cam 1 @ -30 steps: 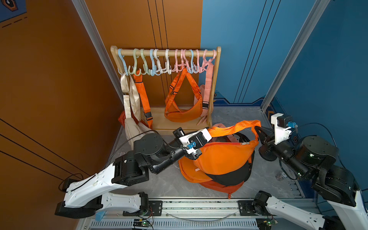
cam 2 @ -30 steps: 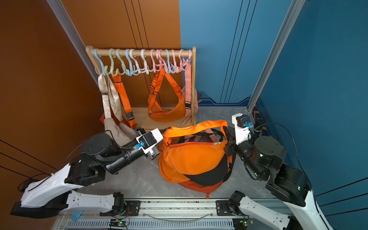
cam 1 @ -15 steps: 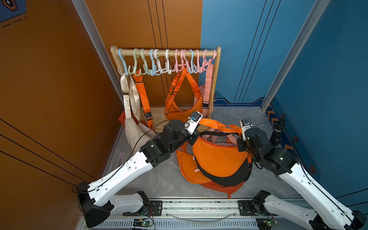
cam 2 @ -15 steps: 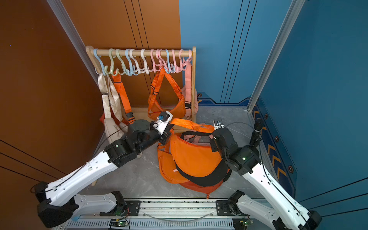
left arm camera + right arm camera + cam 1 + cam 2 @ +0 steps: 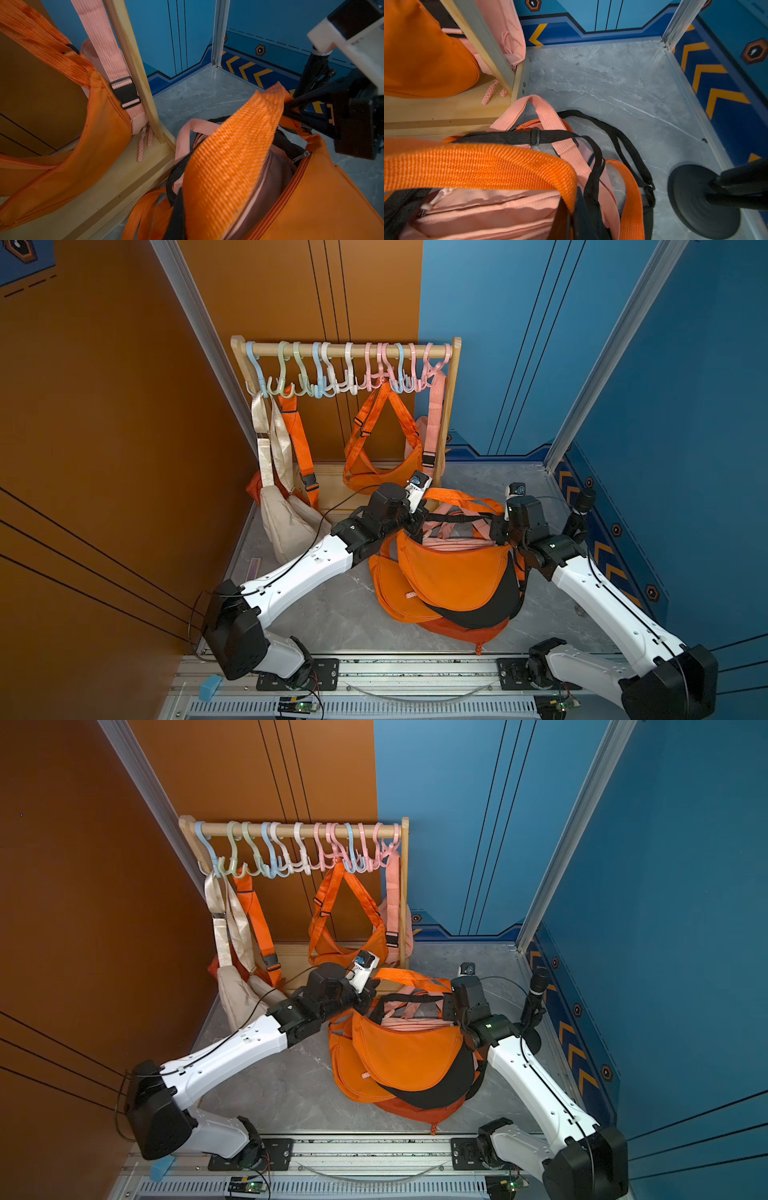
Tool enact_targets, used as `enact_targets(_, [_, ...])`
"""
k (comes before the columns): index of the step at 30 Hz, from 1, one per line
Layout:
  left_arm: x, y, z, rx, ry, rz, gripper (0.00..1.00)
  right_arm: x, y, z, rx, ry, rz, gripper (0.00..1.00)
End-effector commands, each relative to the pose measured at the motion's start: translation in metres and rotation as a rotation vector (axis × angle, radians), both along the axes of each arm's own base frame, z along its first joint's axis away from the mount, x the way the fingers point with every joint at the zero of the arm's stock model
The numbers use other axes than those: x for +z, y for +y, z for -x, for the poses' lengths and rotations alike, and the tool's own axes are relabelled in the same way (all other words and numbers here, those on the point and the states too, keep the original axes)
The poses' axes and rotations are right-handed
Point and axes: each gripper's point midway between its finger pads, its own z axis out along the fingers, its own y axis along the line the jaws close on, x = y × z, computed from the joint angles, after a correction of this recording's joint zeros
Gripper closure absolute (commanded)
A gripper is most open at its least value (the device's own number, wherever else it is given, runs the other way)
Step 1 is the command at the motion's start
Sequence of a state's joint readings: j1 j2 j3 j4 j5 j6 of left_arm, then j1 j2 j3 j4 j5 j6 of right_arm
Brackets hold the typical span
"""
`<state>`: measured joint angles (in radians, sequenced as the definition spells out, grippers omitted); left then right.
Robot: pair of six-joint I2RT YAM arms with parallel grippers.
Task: Take the bag off the hook
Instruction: Place the bag inside the bag.
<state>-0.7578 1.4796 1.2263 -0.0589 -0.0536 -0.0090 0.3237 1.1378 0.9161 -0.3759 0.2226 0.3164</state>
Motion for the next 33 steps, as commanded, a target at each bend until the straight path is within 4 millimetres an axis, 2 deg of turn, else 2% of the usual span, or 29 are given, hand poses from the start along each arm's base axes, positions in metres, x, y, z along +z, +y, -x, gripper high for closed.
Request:
enact_targets(1, [-0.001,-0.009,-0.011,-0.014,0.011,0.046,1.00,0.002,0.006,-0.011,-0.010,-0.076,-0.128,1.00])
enact_targets(7, [-0.036,-0.015,-0.029,-0.002,0.087,0.064,1.00,-0.013,-0.003,-0.014,-0.058,-0.085,-0.146,1.00])
enact_targets(11, [-0.052,-0.017,-0.038,0.012,0.113,0.065,1.00,-0.030,-0.004,-0.015,-0.079,-0.081,-0.187,1.00])
enact_targets(15, [-0.075,-0.017,-0.049,0.039,0.144,0.040,1.00,-0.047,-0.015,-0.014,-0.129,-0.080,-0.180,1.00])
enact_targets(18, [-0.089,-0.020,-0.056,0.050,0.172,0.051,1.00,-0.056,-0.018,-0.017,-0.145,-0.061,-0.184,0.91])
enact_targets(20, [-0.098,-0.021,-0.061,0.063,0.187,0.046,1.00,-0.061,-0.019,-0.019,-0.146,-0.050,-0.186,0.90])
enact_targets(23, [-0.108,-0.022,-0.068,0.082,0.211,0.048,0.88,-0.068,-0.021,-0.021,-0.153,-0.034,-0.189,0.89])
enact_targets(26, [-0.116,-0.022,-0.072,0.092,0.229,0.046,0.72,-0.074,-0.024,-0.023,-0.164,-0.020,-0.191,0.87])
enact_targets(29, [-0.118,-0.023,-0.073,0.092,0.235,0.048,0.58,-0.079,-0.026,-0.024,-0.170,-0.010,-0.195,0.78])
enact_targets(32, [-0.117,-0.022,-0.074,0.095,0.248,0.069,0.51,-0.079,-0.028,-0.025,-0.175,-0.008,-0.199,0.69])
enact_targets(33, [-0.114,-0.021,-0.074,0.098,0.248,0.077,0.50,-0.079,-0.029,-0.024,-0.177,-0.007,-0.200,0.62])
